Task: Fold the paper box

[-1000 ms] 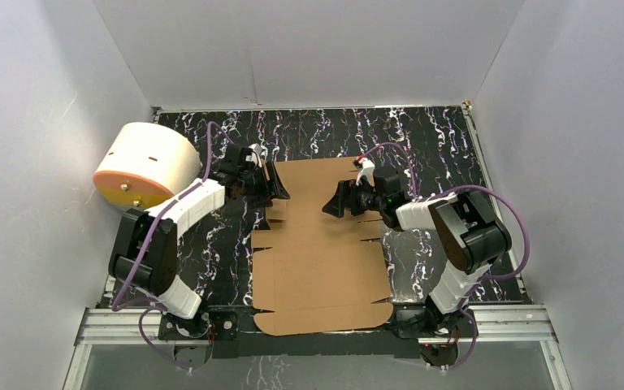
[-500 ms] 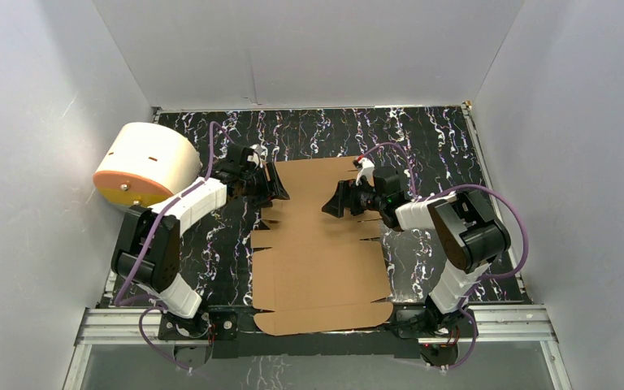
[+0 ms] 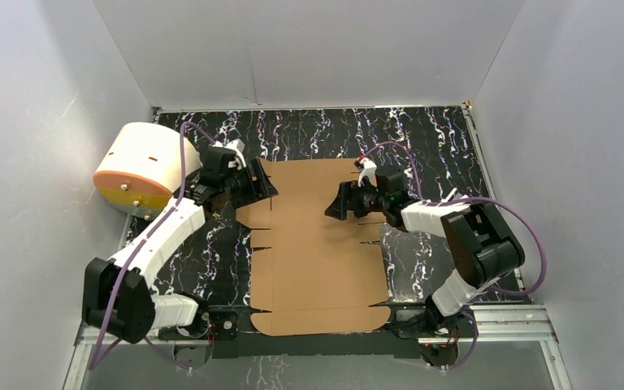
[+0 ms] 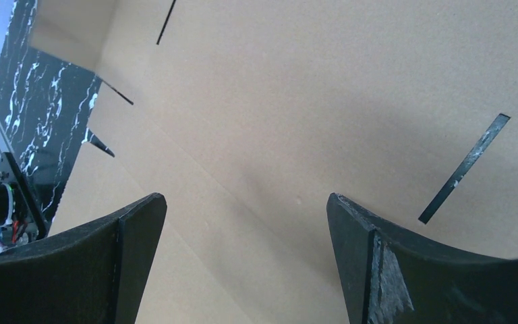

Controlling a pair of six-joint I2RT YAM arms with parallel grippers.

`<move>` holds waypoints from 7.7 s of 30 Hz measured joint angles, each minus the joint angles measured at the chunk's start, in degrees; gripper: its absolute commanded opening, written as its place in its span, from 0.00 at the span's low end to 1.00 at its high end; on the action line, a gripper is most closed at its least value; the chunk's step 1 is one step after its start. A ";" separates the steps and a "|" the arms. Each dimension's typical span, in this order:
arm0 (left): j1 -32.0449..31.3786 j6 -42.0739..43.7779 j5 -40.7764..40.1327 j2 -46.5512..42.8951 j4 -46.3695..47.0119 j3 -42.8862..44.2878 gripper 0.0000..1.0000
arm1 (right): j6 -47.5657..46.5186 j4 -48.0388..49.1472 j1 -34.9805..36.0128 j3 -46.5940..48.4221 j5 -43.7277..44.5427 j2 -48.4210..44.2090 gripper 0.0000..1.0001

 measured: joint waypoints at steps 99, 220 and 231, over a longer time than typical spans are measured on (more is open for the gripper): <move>2.10 -5.95 -0.59 -2.16 8.96 -23.91 0.57 | 0.26 3.87 4.83 -5.22 3.85 -1.66 0.99; -2.49 6.54 7.96 38.80 11.02 19.43 0.82 | -2.25 -17.59 -16.41 40.72 -2.01 28.70 0.88; -2.51 6.10 9.11 39.23 12.41 19.43 0.82 | -2.08 -18.58 -15.34 40.06 -2.05 24.24 0.88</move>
